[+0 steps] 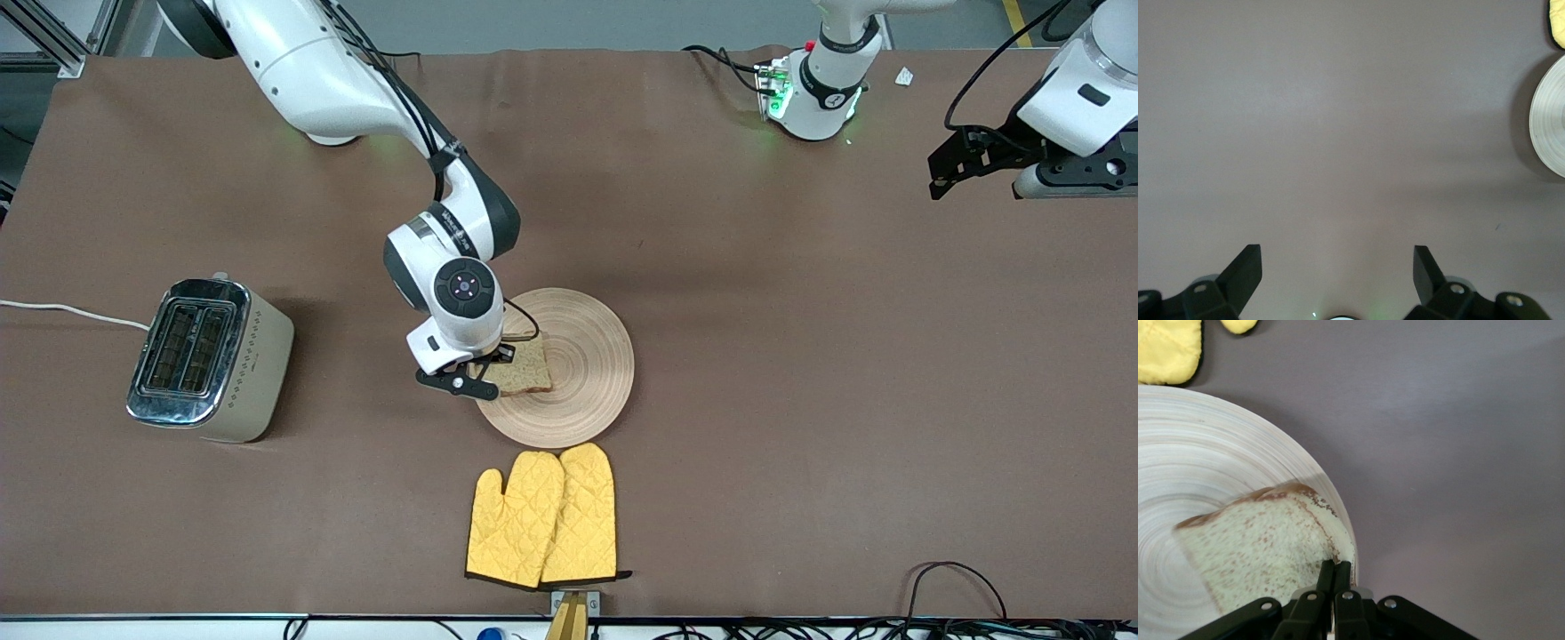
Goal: Move plate and put bread in toaster
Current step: 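Lift the bread with the right gripper and carry it to the toaster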
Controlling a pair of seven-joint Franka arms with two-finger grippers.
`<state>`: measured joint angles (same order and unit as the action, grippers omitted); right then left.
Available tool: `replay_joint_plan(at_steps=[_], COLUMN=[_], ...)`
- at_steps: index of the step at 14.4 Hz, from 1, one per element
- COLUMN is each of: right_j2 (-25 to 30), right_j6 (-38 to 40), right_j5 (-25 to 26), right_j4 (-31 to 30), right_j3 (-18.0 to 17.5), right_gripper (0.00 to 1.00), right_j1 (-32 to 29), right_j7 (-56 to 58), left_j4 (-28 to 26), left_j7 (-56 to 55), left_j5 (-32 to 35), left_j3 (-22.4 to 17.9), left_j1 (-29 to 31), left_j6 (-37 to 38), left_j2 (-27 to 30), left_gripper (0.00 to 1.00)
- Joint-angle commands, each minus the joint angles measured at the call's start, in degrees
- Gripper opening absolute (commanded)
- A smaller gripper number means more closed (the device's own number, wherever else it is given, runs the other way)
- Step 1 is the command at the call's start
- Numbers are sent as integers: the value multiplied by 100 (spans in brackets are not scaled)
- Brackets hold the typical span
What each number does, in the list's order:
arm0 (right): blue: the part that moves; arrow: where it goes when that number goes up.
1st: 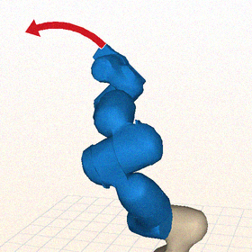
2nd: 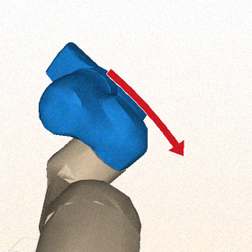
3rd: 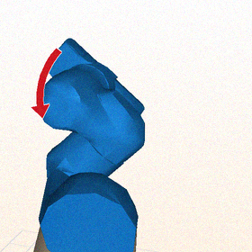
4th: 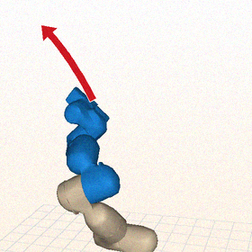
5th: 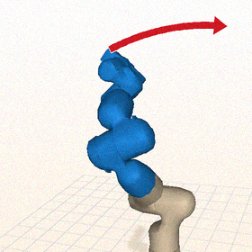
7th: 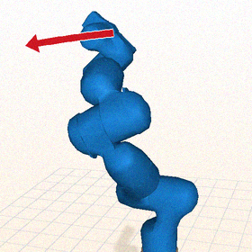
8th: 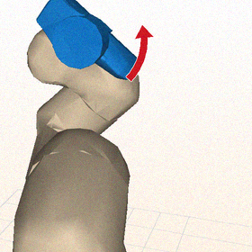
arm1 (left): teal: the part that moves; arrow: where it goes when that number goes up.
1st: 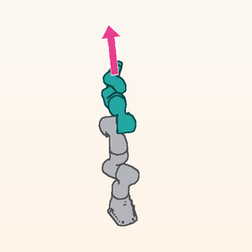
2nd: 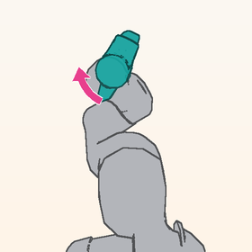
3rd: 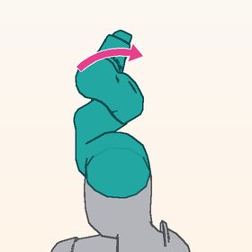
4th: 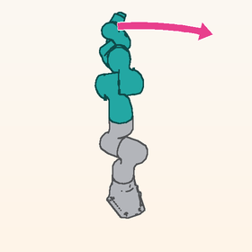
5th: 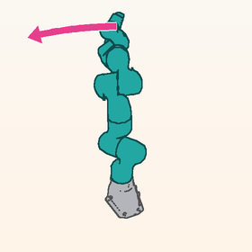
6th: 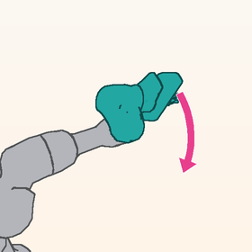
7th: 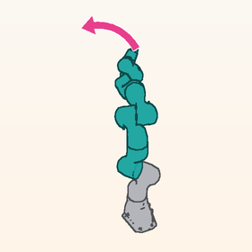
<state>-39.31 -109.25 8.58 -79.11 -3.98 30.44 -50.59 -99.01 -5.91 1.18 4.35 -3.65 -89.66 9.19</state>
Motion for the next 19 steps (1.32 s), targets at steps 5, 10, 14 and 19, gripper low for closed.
replay_joint_plan(at_steps=[5, 10, 14, 19], right_j2=[1003, 1328, 1382, 1347], right_j6=[2378, 4015, 4605, 4318], right_j5=[1459, 3034, 4176, 5273], right_j4=[36, 18, -43, -472], right_j3=[20, 38, 73, 187], right_gripper=[0, 0, 0, 0], right_j1=[-12, -134, -170, -476], right_j7=[530, 1269, 1456, 1333], left_j4=[-39, -39, -48, -48], left_j7=[28, 2, -15, -24], left_j5=[-83, -83, -92, -92], left_j3=[-39, -30, -30, -22], left_j1=[40, 40, 31, 31], left_j6=[-43, -43, -43, -17], left_j2=[-40, -84, -93, -84], left_gripper=[100, 100, 100, 100])
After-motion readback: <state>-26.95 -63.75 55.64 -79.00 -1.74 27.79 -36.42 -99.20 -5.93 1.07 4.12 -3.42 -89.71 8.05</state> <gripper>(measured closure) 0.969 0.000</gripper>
